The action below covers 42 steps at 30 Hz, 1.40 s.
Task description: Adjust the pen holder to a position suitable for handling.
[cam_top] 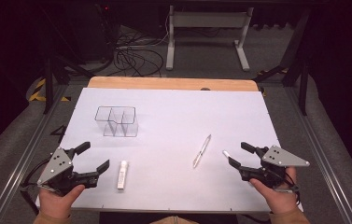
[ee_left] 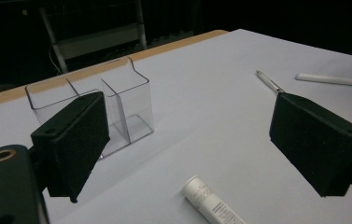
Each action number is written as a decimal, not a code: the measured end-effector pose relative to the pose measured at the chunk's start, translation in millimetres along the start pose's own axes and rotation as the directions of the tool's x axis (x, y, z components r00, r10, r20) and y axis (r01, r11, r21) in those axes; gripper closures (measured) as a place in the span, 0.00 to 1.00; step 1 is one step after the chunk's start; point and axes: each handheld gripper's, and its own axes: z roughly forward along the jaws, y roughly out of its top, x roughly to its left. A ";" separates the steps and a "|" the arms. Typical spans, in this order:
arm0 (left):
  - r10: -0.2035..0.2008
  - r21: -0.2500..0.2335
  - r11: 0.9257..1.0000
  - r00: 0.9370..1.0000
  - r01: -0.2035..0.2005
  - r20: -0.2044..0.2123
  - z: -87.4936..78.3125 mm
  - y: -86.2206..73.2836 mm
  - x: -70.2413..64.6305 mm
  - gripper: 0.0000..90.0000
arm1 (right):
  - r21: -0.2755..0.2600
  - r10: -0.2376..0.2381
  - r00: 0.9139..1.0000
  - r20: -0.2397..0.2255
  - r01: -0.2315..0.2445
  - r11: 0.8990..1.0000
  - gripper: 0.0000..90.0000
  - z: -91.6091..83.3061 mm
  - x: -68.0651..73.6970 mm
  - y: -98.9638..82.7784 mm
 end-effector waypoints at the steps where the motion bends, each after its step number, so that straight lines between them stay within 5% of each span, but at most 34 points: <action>1: 0.002 -0.002 1.000 1.000 -0.002 -0.001 0.2 0.3 -0.3 0.14 | 0.000 0.000 1.000 -0.001 0.000 1.000 0.34 0.1 0.1 0.0; 14: 0.041 -0.008 0.999 0.998 -0.042 -0.039 -0.1 5.1 -4.7 0.08 | 0.006 -0.004 1.000 0.002 0.004 1.000 0.34 0.8 0.5 -1.1; 21: 0.097 0.003 0.995 0.995 -0.097 -0.037 -2.8 10.1 -9.5 0.29 | 0.007 -0.007 1.000 0.004 0.007 1.000 0.35 0.9 1.6 -0.6; 26: 0.072 0.009 0.997 0.997 -0.072 -0.011 -0.9 13.3 -8.2 0.35 | 0.007 -0.011 1.000 0.002 0.011 1.000 0.35 0.9 1.9 -0.6; 40: 0.094 0.037 0.995 0.996 -0.094 -0.002 14.2 30.0 1.3 0.34 | 0.019 -0.012 1.000 -0.003 0.012 1.000 0.34 2.6 4.1 -2.4; 42: 0.054 0.050 0.997 0.999 -0.054 0.003 17.0 31.7 4.1 0.32 | 0.020 -0.013 1.000 -0.001 0.013 1.000 0.34 2.3 4.2 -2.5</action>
